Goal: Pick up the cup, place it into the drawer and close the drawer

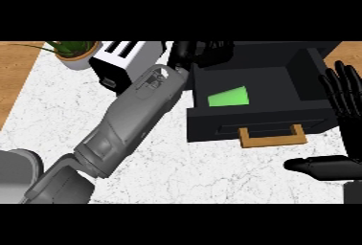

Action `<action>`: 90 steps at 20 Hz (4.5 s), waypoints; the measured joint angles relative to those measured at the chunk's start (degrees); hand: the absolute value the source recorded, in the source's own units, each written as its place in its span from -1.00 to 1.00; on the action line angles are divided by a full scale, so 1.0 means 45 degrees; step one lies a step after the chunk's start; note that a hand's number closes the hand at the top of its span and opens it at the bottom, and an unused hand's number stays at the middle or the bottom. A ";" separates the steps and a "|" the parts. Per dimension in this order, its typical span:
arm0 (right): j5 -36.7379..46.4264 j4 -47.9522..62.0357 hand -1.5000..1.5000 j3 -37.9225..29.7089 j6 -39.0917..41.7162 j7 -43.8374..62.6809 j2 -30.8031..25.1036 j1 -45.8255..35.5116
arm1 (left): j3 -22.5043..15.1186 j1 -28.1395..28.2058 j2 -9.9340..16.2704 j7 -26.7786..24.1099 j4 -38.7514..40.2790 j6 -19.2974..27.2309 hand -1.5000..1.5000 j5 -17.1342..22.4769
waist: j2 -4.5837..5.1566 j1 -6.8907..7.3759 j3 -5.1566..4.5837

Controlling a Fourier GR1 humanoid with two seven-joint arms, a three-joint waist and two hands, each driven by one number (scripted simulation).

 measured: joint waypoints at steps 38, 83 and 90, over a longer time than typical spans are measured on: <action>0.1461 -0.2286 1.00 0.1321 0.2359 0.0825 -0.1467 0.1486 | -0.1333 0.0985 0.1777 0.0482 -0.3381 0.1535 -1.00 0.1952 | -0.0226 0.0916 -0.0020; 1.1570 1.8747 1.00 0.2361 -0.3801 -0.5533 -0.0482 -0.9438 | 0.2068 1.0772 0.7273 0.0836 -1.1871 -0.2786 -1.00 0.2565 | -0.0052 0.1747 -0.0057; 1.1116 1.9440 1.00 0.1975 -0.2906 -0.6542 -0.0763 -0.9741 | 0.2001 1.0773 0.7087 0.0670 -1.1735 -0.3281 -1.00 0.2536 | -0.0050 0.1897 -0.0094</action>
